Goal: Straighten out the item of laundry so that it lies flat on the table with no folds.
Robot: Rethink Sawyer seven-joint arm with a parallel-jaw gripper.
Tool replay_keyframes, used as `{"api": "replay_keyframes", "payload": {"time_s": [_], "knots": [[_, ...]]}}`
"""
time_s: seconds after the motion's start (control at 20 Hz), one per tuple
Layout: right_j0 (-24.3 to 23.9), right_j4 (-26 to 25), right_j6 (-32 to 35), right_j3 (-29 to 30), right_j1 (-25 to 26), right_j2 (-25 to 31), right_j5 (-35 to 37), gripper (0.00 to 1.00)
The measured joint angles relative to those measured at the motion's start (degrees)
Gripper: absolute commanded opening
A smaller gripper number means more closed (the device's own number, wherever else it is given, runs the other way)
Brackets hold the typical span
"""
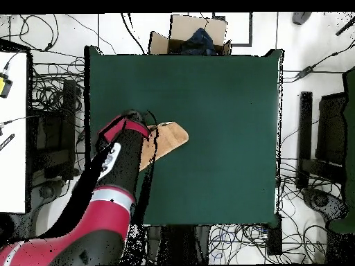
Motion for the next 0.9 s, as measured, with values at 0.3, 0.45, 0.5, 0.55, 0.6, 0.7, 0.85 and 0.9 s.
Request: {"api": "replay_keyframes", "payload": {"time_s": [0.3,0.45,0.5,0.55,0.6,0.7,0.85,0.9], "knots": [[-4.7,-3.7,-4.1,1.9,-0.5,0.9,-6.1,1.0],[-6.1,-4.8,-4.2,2.7,-0.5,1.5,-7.8,1.0],[-6.5,-5.3,-4.2,3.0,-0.5,1.6,-8.3,1.0],[-6.7,-5.5,-4.2,3.1,-0.4,1.6,-8.6,1.0],[-7.1,-6.0,-4.2,3.2,-0.4,1.7,-8.9,1.0],[-7.6,-6.7,-4.2,3.4,-0.5,1.9,-9.1,1.0],[-8.8,-7.7,-4.2,3.4,-0.7,3.0,-9.1,1.0],[-9.1,-7.9,-4.2,3.4,-0.8,3.4,-9.1,1.0]]}}
